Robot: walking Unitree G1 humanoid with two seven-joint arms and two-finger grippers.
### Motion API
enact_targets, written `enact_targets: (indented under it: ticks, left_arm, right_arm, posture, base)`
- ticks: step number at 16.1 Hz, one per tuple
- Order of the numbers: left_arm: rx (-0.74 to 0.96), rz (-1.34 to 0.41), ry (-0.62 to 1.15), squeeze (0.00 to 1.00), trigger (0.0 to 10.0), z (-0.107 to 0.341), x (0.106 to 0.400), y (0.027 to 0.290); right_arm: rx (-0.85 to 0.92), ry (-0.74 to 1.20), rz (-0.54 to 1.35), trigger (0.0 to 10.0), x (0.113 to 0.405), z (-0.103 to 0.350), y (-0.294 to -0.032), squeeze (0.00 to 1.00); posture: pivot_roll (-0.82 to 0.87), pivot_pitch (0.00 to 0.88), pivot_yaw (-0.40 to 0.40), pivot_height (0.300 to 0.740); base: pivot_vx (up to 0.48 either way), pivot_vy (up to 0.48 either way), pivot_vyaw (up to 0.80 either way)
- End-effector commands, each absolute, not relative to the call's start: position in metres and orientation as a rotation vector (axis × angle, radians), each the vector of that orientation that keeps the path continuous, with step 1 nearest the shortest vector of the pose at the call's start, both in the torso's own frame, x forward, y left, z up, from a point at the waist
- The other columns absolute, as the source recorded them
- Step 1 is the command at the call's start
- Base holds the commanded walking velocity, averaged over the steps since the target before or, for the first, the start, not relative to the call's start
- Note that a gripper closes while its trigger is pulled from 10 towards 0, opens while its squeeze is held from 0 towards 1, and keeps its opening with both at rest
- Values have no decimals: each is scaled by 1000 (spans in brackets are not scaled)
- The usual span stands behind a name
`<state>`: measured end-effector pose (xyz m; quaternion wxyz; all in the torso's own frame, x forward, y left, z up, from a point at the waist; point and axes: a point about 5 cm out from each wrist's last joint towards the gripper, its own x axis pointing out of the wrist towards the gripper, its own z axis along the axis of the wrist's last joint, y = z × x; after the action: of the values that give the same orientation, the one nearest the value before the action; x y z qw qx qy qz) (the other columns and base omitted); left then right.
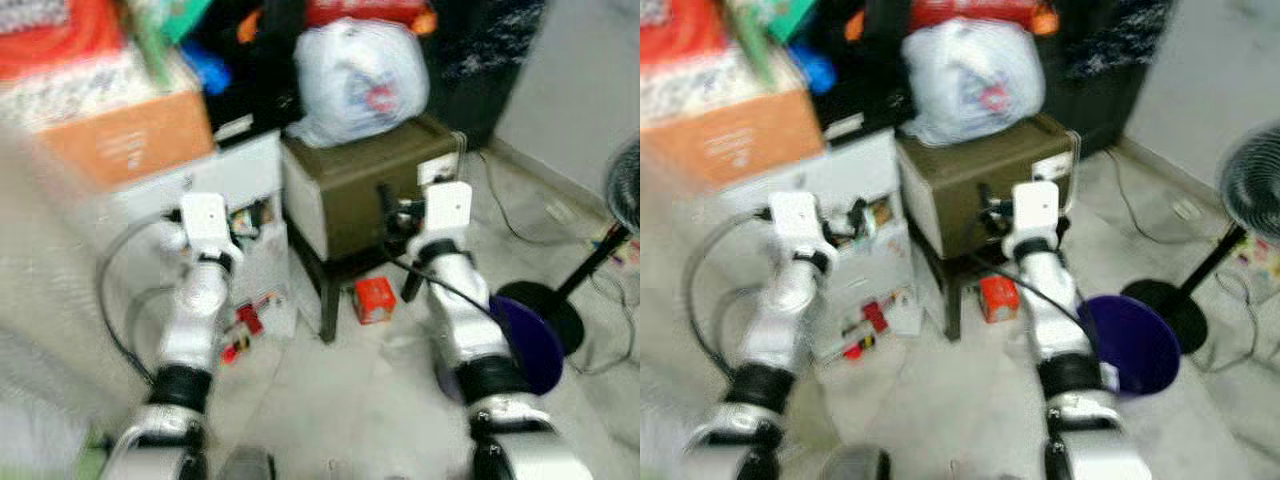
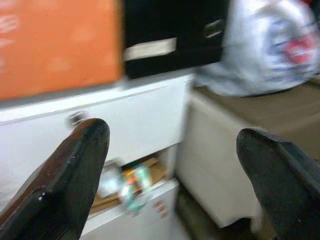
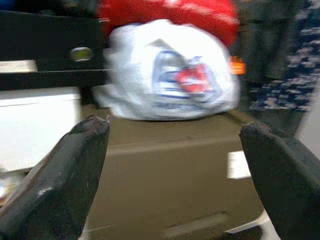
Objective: Clean up the room
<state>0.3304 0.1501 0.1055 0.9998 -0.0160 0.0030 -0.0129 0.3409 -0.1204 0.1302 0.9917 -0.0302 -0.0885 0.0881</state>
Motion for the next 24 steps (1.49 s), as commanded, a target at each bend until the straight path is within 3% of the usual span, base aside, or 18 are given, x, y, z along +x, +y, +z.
enact_targets:
  ticks: [1,3,6,11,17,20,24]
  left_arm:
    - [-7,-128,40,0,10000,105,331,138]
    - [-33,-207,125,0,10000,96,328,130]
    - [64,-359,195,0,10000,86,316,125]
    - [153,-508,269,0,10000,79,298,128]
    - [183,-647,406,0,10000,63,270,134]
    - [213,-714,437,0,10000,64,263,132]
    - [209,-747,542,0,10000,55,244,155]
  right_arm:
    - [-78,-166,150,10000,342,128,-131,0]
    - [-95,-152,127,10000,343,126,-138,0]
    - [-146,-128,80,10000,344,122,-158,0]
    - [-209,-76,40,10000,336,104,-178,0]
    - [-330,117,-33,10000,313,57,-215,0]
    - [-358,166,-57,10000,302,43,-226,0]
    - [-394,267,-56,10000,285,20,-232,0]
  posture:
    - [27,0,-6,740]
    - [27,0,-6,740]
    - [25,0,-1,740]
    - [25,0,9,740]
    - [29,0,17,740]
    - [26,0,24,740]
    - [49,0,28,740]
  base:
    - [0,0,0]
    - [0,0,0]
    - [0,0,0]
    - [0,0,632]
    - [0,0,0]
    - [0,0,800]
    - [0,0,552]
